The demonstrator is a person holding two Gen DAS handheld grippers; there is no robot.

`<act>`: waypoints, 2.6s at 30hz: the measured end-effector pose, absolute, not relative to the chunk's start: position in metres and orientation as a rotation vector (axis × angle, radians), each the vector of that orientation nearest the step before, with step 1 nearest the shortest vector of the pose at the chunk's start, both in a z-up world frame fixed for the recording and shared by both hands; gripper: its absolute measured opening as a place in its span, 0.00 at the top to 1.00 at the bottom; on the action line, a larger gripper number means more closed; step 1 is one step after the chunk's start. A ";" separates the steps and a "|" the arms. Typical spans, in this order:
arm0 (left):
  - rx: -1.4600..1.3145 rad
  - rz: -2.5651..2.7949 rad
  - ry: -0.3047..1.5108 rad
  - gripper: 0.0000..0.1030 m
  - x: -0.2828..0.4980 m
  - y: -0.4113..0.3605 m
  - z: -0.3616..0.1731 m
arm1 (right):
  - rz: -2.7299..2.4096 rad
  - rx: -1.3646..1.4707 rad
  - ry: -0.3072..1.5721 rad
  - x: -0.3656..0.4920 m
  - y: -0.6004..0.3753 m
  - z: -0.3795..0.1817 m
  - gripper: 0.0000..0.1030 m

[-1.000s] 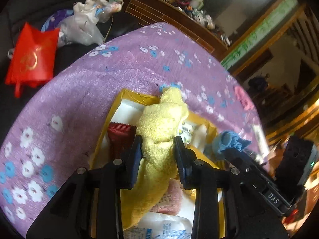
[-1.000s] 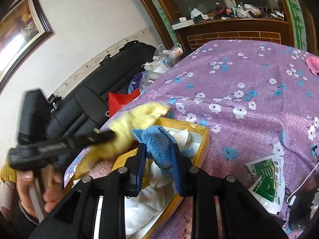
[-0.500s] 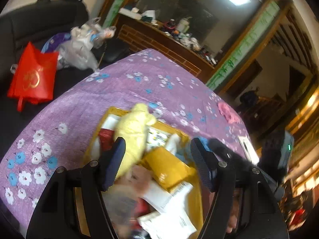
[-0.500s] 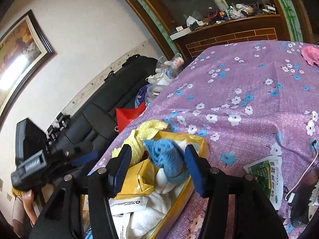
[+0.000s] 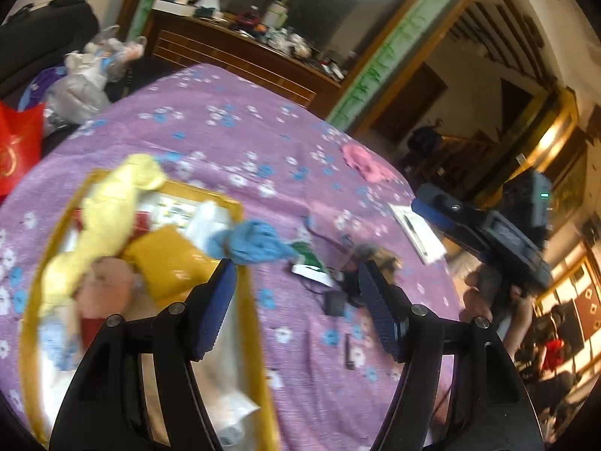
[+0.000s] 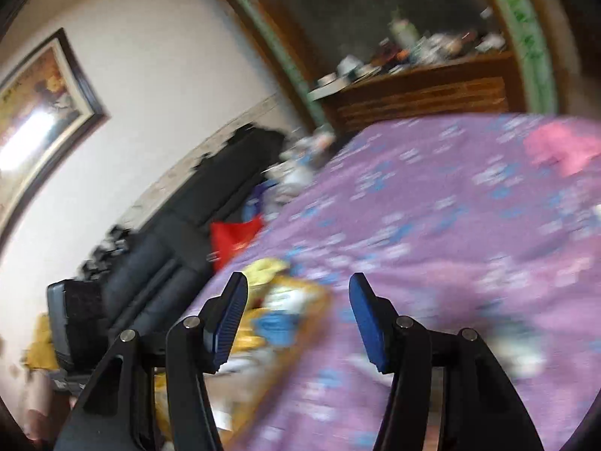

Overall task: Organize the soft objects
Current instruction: 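Grasp the green-printed sachet with the left tool while the right tool grasps the cartoon tissue pack, then carry the green sachet and tissue pack into the box and release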

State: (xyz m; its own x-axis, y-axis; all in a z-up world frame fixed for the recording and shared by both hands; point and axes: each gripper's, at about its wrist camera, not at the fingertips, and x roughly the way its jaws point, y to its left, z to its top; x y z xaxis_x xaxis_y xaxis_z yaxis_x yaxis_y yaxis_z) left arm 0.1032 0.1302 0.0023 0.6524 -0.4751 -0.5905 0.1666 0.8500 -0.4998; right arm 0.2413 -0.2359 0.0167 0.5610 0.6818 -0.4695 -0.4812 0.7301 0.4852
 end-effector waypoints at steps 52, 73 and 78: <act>-0.325 -0.313 1.118 0.69 0.228 0.038 -0.054 | 0.553 0.726 0.847 0.275 -0.339 -0.081 0.91; -0.383 -0.161 0.750 0.68 0.003 0.217 0.004 | 0.811 0.523 0.655 0.200 -0.245 -0.020 0.91; -0.404 -0.173 0.800 0.68 0.003 0.219 -0.020 | 0.959 0.505 0.682 0.150 -0.171 -0.018 0.91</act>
